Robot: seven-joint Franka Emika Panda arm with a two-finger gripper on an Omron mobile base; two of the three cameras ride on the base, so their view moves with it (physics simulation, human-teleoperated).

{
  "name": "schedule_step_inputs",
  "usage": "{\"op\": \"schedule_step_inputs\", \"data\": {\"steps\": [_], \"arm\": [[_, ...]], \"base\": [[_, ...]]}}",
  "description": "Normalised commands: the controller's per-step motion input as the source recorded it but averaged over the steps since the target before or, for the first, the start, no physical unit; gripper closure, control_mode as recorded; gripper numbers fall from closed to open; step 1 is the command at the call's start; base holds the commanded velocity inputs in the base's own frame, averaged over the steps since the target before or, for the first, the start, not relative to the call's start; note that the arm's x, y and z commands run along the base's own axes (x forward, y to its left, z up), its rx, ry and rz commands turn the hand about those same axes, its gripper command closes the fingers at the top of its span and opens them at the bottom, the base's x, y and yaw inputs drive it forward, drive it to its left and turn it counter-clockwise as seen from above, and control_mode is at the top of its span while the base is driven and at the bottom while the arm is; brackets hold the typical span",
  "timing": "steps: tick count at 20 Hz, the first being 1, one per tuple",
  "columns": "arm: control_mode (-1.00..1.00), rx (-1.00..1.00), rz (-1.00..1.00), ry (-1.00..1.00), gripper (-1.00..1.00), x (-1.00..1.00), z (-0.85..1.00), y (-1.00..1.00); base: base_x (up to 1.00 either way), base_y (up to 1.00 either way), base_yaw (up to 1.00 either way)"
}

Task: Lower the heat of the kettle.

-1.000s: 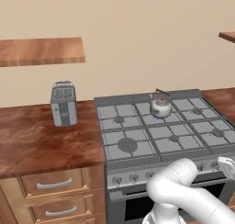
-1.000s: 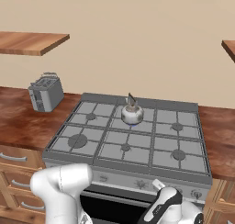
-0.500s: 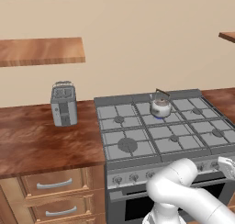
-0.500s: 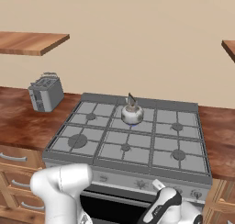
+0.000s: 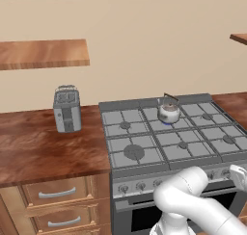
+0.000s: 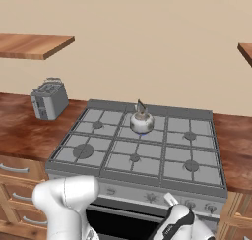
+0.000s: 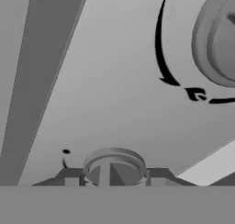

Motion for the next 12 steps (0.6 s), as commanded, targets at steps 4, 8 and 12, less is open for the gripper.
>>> {"op": "schedule_step_inputs", "data": {"steps": [4, 8, 12], "arm": [[-1.0, 0.16, -0.14, 0.0, 1.0, 0.0, 0.0, -0.08], [-1.0, 0.16, -0.16, 0.0, 1.0, -0.01, 0.01, -0.11], [-1.0, 0.16, -0.18, 0.0, 1.0, -0.02, 0.07, -0.14]], "base": [[0.0, 0.0, 0.0], [0.0, 0.0, 0.0], [0.0, 0.0, 0.0]]}}
